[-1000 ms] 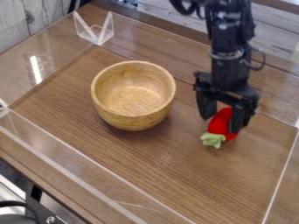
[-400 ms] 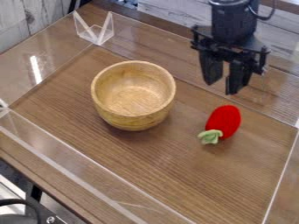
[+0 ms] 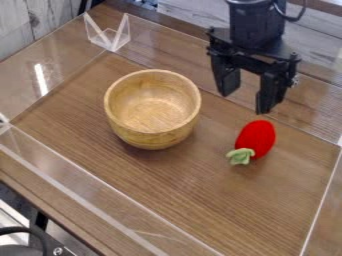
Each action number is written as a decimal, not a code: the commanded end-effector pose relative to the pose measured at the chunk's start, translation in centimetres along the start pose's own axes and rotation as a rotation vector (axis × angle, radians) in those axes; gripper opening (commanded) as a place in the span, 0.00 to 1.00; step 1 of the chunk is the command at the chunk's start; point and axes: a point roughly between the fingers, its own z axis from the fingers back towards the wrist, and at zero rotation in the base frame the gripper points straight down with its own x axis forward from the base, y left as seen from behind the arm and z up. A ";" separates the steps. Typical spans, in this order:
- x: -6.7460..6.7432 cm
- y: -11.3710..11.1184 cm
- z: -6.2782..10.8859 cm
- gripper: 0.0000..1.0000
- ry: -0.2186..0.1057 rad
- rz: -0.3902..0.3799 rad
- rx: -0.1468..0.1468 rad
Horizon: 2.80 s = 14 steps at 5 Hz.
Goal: Move the red object to the right side of the table
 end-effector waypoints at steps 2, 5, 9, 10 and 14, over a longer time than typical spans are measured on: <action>0.8 0.9 0.9 1.00 -0.049 0.004 0.024; 1.6 1.9 -0.1 1.00 -0.041 0.012 0.040; -0.5 5.3 0.6 1.00 -0.052 0.089 0.057; 0.6 5.6 -0.1 1.00 -0.071 0.052 0.064; 3.1 5.1 -0.2 1.00 -0.100 -0.003 0.088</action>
